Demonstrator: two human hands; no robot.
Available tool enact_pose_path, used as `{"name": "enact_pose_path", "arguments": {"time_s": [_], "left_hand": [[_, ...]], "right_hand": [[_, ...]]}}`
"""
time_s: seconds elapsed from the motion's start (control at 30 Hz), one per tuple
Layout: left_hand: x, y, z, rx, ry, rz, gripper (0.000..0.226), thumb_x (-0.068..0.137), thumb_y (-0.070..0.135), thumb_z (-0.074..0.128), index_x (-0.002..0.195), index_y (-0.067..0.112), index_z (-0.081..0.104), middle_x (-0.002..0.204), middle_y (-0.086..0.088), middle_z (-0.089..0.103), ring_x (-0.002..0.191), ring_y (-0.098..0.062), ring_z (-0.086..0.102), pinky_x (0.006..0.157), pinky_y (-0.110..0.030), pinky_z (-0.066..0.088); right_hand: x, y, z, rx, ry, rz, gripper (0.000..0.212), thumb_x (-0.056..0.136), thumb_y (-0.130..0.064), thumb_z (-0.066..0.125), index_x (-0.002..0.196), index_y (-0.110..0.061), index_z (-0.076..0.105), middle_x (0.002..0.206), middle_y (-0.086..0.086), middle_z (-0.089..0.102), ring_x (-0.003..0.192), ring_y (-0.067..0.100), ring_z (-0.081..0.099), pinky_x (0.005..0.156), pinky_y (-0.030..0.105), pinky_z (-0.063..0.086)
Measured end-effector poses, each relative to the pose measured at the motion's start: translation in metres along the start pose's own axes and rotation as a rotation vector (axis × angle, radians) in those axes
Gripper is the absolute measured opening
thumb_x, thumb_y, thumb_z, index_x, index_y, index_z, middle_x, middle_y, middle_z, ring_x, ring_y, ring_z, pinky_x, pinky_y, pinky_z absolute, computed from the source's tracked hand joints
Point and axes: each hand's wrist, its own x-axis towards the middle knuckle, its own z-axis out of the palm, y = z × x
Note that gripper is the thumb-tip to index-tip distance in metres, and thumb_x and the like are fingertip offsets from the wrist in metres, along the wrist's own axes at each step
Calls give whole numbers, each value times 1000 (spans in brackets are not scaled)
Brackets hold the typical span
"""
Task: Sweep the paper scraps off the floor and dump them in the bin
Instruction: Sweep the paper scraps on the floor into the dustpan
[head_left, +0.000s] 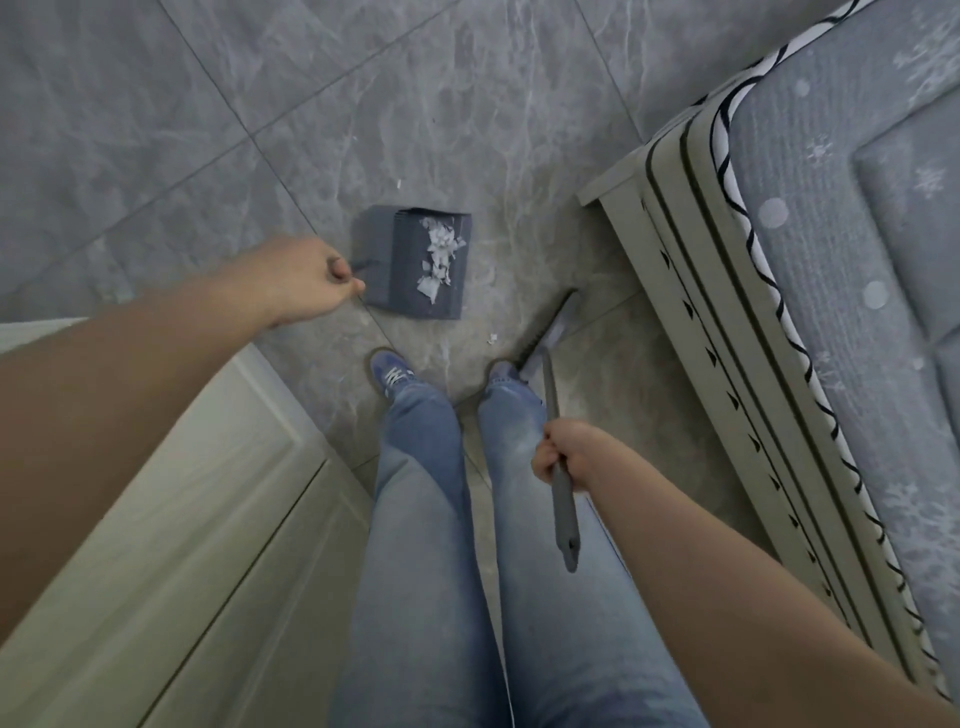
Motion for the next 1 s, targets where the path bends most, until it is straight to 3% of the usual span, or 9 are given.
{"name": "enact_pose_path", "arguments": {"time_s": [0.1, 0.23, 0.33, 0.47, 0.53, 0.7, 0.83, 0.93, 1.0], "left_hand": [[10, -6, -9, 71, -78, 43, 32, 94, 45, 55, 85, 16, 67, 61, -13, 60, 46, -26, 53, 52, -26, 46], [19, -11, -17, 75, -145, 71, 25, 96, 41, 55, 84, 22, 66, 60, -13, 58, 50, -27, 54, 49, -28, 49], [23, -18, -17, 61, -155, 58, 27, 96, 39, 55, 86, 18, 68, 59, -12, 59, 49, -27, 54, 52, -30, 52], [23, -17, -15, 72, -128, 103, 29, 97, 33, 54, 78, 14, 64, 53, -4, 50, 43, -19, 47, 43, -19, 33], [23, -14, -13, 92, -125, 110, 29, 97, 30, 53, 77, 12, 63, 59, -2, 49, 50, -18, 45, 46, -22, 29], [32, -12, -7, 113, -96, 151, 27, 93, 32, 53, 71, 16, 52, 101, -19, 67, 98, -37, 61, 77, -32, 46], [37, -10, -2, 96, -89, 137, 31, 89, 37, 53, 66, 16, 51, 88, -16, 63, 91, -36, 61, 74, -32, 46], [37, -5, -8, 76, -105, 111, 36, 91, 36, 52, 62, 17, 46, 75, -9, 53, 77, -32, 55, 67, -30, 41], [36, -2, -14, 70, -112, 103, 32, 94, 35, 52, 67, 18, 53, 74, -7, 53, 69, -28, 52, 64, -28, 39]], "right_hand": [[1, -6, 41, -24, -4, -29, 34, 99, -13, 33, 65, -13, 36, 33, 1, 28, 21, 11, 23, 31, 14, 23], [3, -21, 109, -123, -49, -103, 41, 101, -20, 34, 62, -6, 38, 26, 4, 35, 19, 14, 29, 36, 25, 26], [0, -29, 139, -6, -139, -120, 42, 101, -19, 33, 61, -8, 34, 27, 2, 30, 17, 13, 26, 26, 13, 22], [-13, -18, 133, 48, -112, -145, 40, 100, -25, 40, 63, -12, 35, 38, 0, 32, 19, 11, 26, 27, 12, 20], [-18, -7, 124, 106, -54, -152, 38, 101, -25, 40, 65, -14, 35, 36, -2, 29, 21, 9, 23, 28, 10, 19], [-20, -20, 128, 84, 43, -159, 32, 102, -18, 33, 71, -13, 38, 28, -1, 25, 20, 9, 21, 34, 12, 19], [-11, -47, 153, -156, 33, -135, 36, 97, -7, 32, 61, -10, 34, 27, 3, 29, 26, 10, 24, 47, 19, 18], [-19, -47, 160, -184, -49, -190, 37, 99, -18, 35, 63, -11, 35, 37, 3, 33, 26, 11, 27, 36, 19, 21], [-26, -41, 157, -127, -44, -242, 39, 102, -25, 34, 65, -12, 35, 32, 0, 29, 21, 10, 23, 33, 11, 18]]}}
